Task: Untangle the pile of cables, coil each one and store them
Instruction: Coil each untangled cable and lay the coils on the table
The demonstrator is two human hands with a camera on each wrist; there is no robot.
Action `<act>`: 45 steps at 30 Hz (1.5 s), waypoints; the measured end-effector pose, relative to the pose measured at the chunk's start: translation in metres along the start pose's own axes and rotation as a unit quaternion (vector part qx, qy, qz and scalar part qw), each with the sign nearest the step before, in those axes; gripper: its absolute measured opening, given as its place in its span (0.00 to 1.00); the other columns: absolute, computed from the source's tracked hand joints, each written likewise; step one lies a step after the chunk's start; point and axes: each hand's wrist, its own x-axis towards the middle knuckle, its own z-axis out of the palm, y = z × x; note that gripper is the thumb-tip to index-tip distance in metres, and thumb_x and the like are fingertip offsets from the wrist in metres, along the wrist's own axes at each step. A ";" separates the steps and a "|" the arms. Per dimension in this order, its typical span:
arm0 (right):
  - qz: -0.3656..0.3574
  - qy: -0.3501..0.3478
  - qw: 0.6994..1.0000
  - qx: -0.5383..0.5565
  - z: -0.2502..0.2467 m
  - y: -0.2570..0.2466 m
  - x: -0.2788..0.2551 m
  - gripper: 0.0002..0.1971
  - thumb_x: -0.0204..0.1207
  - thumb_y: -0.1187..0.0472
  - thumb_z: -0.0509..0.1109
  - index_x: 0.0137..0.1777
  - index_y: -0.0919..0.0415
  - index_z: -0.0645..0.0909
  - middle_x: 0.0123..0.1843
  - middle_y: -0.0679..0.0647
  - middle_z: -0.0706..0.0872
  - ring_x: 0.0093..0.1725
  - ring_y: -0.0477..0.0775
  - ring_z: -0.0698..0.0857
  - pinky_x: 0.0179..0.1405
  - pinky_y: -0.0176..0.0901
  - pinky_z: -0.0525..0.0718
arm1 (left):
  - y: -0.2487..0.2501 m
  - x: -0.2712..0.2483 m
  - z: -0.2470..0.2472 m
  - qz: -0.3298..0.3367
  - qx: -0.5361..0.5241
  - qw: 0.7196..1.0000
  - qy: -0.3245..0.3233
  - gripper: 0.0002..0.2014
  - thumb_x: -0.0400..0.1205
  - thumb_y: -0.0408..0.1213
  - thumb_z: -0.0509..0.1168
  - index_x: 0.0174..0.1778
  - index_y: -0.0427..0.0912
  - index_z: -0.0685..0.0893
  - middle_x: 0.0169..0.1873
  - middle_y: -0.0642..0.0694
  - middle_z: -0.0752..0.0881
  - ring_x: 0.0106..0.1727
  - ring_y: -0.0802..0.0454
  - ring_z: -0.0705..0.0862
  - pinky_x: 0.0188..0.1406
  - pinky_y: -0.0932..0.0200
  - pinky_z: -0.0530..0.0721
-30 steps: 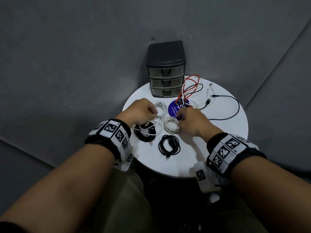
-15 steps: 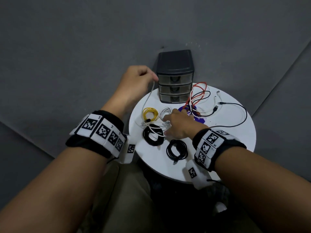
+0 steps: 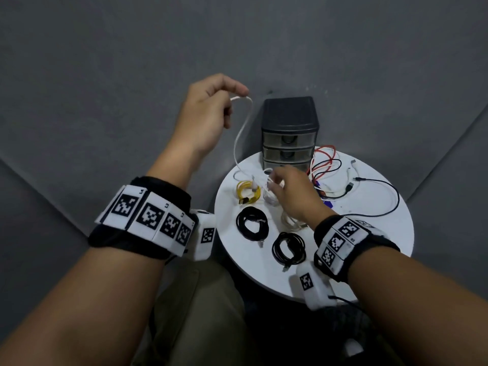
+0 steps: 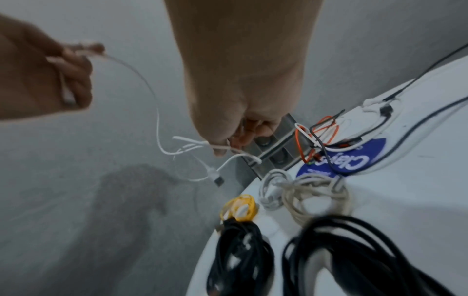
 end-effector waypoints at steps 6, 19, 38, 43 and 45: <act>-0.015 0.131 0.984 0.119 -0.040 -0.023 -0.002 0.05 0.85 0.57 0.69 0.46 0.54 0.81 0.36 0.42 0.83 0.36 0.41 0.80 0.36 0.39 0.76 | -0.004 -0.009 0.003 -0.039 -0.009 0.998 0.041 0.20 0.77 0.20 0.52 0.53 0.43 0.85 0.28 0.45 0.76 0.26 0.55 0.72 0.23 0.66 0.72; -0.029 -0.009 0.953 0.303 -0.120 -0.058 -0.065 0.06 0.79 0.71 0.72 0.42 0.69 0.88 0.25 0.44 0.84 0.28 0.42 0.79 0.31 0.29 0.75 | -0.005 -0.094 0.021 -0.145 -0.033 0.981 -0.129 0.17 0.75 0.30 0.57 0.52 0.44 0.90 0.20 0.53 0.64 0.23 0.55 0.59 0.20 0.64 0.56; 0.101 -0.163 0.930 0.314 -0.113 -0.023 -0.145 0.10 0.86 0.64 0.65 0.49 0.69 0.86 0.42 0.66 0.92 0.28 0.48 0.73 0.30 0.36 0.70 | 0.022 -0.123 -0.003 -0.134 0.016 0.927 -0.350 0.17 0.87 0.33 0.61 0.31 0.36 0.77 0.24 0.40 0.83 0.33 0.43 0.82 0.51 0.50 0.84; 0.098 -0.035 0.952 0.288 -0.116 -0.008 -0.144 0.10 0.86 0.65 0.66 0.47 0.63 0.89 0.29 0.56 0.81 0.30 0.44 0.71 0.31 0.31 0.69 | 0.024 -0.123 0.000 -0.171 0.020 0.930 -0.326 0.16 0.90 0.34 0.60 0.36 0.35 0.80 0.20 0.52 0.63 0.21 0.58 0.62 0.28 0.64 0.75; 0.110 0.026 0.961 0.254 -0.115 -0.001 -0.144 0.11 0.85 0.63 0.67 0.45 0.59 0.90 0.29 0.51 0.76 0.32 0.44 0.70 0.33 0.35 0.68 | 0.023 -0.125 0.002 -0.174 0.025 0.928 -0.329 0.15 0.89 0.33 0.60 0.37 0.34 0.82 0.21 0.52 0.62 0.21 0.59 0.60 0.24 0.66 0.69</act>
